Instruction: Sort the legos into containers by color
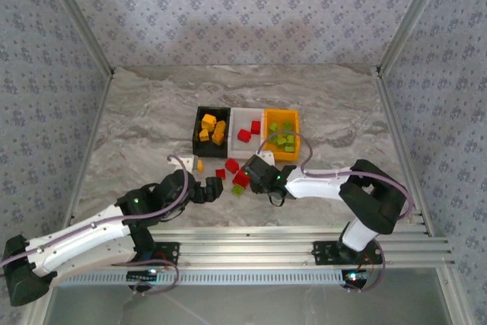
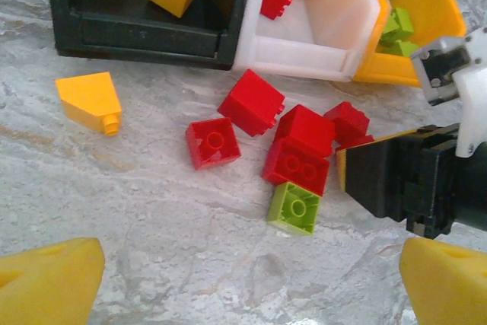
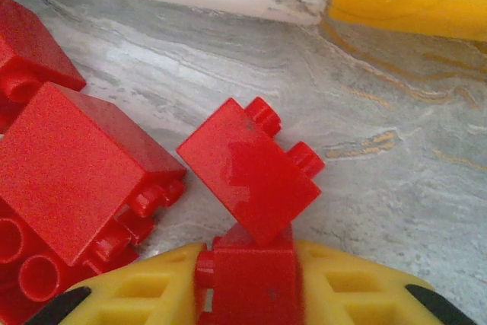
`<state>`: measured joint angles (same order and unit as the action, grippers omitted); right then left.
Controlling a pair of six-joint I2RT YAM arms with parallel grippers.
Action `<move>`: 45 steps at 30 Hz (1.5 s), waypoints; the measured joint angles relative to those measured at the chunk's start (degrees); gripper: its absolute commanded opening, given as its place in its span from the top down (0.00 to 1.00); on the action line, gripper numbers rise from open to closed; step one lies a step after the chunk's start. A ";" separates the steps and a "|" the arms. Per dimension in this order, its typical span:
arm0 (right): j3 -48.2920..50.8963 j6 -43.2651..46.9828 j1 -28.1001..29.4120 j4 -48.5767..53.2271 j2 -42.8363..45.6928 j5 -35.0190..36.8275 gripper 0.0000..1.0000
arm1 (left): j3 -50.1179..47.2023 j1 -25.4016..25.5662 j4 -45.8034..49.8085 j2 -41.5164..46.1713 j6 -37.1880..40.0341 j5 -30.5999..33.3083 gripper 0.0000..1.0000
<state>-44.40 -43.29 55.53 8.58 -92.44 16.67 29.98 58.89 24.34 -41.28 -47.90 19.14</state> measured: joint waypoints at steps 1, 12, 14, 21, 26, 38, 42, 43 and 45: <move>0.11 0.17 0.04 0.00 0.39 -0.07 0.73 | -0.33 0.00 0.28 0.42 -0.09 0.28 0.01; 2.01 1.62 0.33 7.61 21.40 0.02 0.75 | -3.23 0.00 1.33 1.75 -1.16 1.90 0.01; 0.96 2.64 -2.73 9.22 23.37 -0.39 0.74 | -4.15 0.00 1.36 1.84 -1.51 1.90 0.00; -7.80 5.73 -16.00 10.40 14.10 -3.04 0.73 | -5.01 0.00 1.36 3.06 -1.99 1.90 0.01; -15.98 7.65 -21.27 10.99 3.80 -4.13 0.66 | -5.60 0.00 1.33 5.35 -2.86 1.90 0.01; -28.65 10.34 -23.47 12.24 -0.59 -4.46 0.29 | -6.25 -0.15 1.66 7.48 -3.65 1.92 0.01; -23.30 10.32 -21.38 10.34 8.17 -3.82 0.27 | -6.25 -0.44 1.66 7.45 -2.67 1.95 0.01; -20.96 10.27 -20.37 9.55 11.37 -3.63 0.27 | -6.25 -0.52 1.64 7.39 -2.32 1.95 0.01; -16.98 10.10 -18.25 8.31 16.15 -3.43 0.25 | -6.16 -0.79 1.62 6.95 -1.64 1.95 0.01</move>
<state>-61.39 -33.19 37.28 16.88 -76.29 13.23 23.81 58.11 25.96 -34.33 -49.54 21.08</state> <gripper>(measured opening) 0.733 0.994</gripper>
